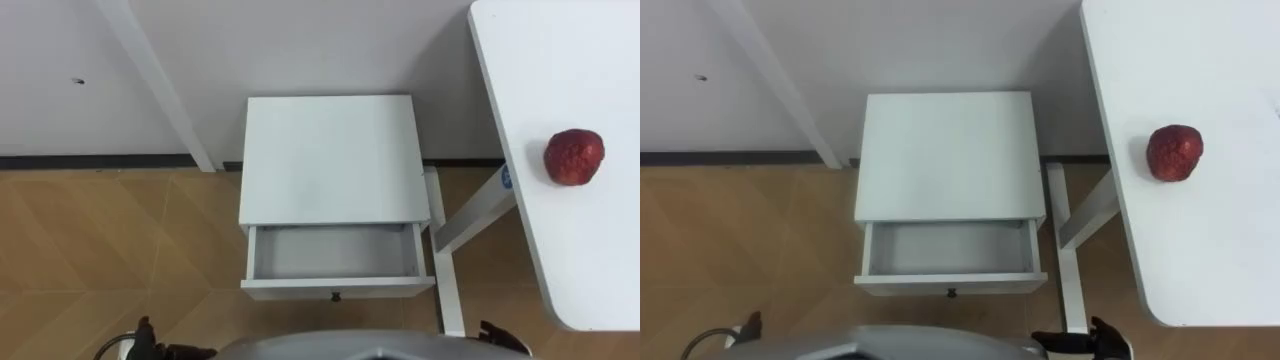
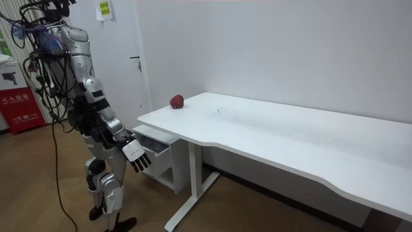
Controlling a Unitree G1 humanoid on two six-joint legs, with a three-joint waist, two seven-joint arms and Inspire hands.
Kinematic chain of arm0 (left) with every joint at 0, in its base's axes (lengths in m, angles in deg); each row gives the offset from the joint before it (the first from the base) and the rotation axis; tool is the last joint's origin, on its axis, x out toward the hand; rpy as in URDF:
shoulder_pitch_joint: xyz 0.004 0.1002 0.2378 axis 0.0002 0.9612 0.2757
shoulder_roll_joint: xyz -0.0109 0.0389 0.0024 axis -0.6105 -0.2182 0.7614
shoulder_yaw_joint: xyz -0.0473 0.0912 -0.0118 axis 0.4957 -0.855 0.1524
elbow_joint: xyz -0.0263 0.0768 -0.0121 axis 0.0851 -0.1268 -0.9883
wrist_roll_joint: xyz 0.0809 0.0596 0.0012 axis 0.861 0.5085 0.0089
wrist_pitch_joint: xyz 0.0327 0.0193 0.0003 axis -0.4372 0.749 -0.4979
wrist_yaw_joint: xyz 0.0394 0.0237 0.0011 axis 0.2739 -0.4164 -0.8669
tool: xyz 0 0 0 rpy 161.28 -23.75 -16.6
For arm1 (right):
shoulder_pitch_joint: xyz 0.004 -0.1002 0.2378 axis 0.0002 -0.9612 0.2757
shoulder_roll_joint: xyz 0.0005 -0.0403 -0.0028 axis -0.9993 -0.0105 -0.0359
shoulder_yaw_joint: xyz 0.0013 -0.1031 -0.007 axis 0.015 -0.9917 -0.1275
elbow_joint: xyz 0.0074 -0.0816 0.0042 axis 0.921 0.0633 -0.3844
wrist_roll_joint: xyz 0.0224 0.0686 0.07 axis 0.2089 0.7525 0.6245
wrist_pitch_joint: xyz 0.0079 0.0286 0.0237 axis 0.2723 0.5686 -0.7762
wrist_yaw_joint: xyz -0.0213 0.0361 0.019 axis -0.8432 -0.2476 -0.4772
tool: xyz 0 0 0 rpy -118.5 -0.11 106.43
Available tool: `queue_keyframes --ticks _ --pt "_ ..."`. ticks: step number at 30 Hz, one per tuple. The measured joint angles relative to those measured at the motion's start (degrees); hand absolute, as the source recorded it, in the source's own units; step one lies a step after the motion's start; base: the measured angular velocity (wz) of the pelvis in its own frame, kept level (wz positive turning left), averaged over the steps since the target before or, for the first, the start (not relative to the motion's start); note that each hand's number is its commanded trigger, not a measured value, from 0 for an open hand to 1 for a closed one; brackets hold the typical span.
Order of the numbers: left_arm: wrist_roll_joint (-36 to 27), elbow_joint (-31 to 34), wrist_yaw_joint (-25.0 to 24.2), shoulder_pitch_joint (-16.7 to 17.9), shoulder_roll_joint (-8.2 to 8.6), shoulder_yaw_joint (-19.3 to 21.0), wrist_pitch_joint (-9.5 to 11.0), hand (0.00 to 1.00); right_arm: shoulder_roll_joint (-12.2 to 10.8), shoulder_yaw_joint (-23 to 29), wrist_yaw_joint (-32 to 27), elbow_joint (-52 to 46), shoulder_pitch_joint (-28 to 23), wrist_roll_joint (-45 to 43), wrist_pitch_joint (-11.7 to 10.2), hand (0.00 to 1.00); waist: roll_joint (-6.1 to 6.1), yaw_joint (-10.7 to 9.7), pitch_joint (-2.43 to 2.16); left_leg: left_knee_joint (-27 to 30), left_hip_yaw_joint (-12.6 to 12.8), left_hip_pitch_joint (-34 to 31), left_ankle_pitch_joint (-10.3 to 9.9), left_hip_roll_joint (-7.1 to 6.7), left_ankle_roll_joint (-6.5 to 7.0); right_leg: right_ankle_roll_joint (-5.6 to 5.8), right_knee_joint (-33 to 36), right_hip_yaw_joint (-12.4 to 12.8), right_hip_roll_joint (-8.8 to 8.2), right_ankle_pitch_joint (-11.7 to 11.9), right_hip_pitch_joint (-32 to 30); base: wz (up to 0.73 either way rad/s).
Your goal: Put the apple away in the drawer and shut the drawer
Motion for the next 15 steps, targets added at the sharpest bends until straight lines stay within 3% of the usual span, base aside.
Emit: queue_keyframes --ticks 8,10,15 --pt "-6.2 -0.5 -0.1 0.3 0.01 0.2 0.1 0.00 -0.1 0.2 -1.4 0.5 0.0 1.8 0.0 0.00 0.07 0.1 0.13 0.0 0.3 0.3 0.0 0.01 0.00 0.00 0.0 0.3 0.00 0.0 0.1 0.00" --pt "-6.7 -1.1 -0.1 0.5 0.04 0.2 0.1 0.00 -0.3 1.8 -2.8 0.4 0.0 2.2 0.0 0.00 0.15 0.1 0.22 0.0 0.3 0.3 0.0 0.01 0.00 0.00 0.0 0.3 0.00 0.0 0.0 0.00" --pt "-6.7 -1.2 -0.9 1.3 0.15 2.3 0.0 0.00 -0.4 11.3 -8.4 -0.2 0.1 9.4 0.1 0.00 0.56 -0.1 0.37 -0.1 0.3 0.7 0.0 0.05 0.00 0.01 0.1 0.5 0.03 0.0 0.1 -0.02"
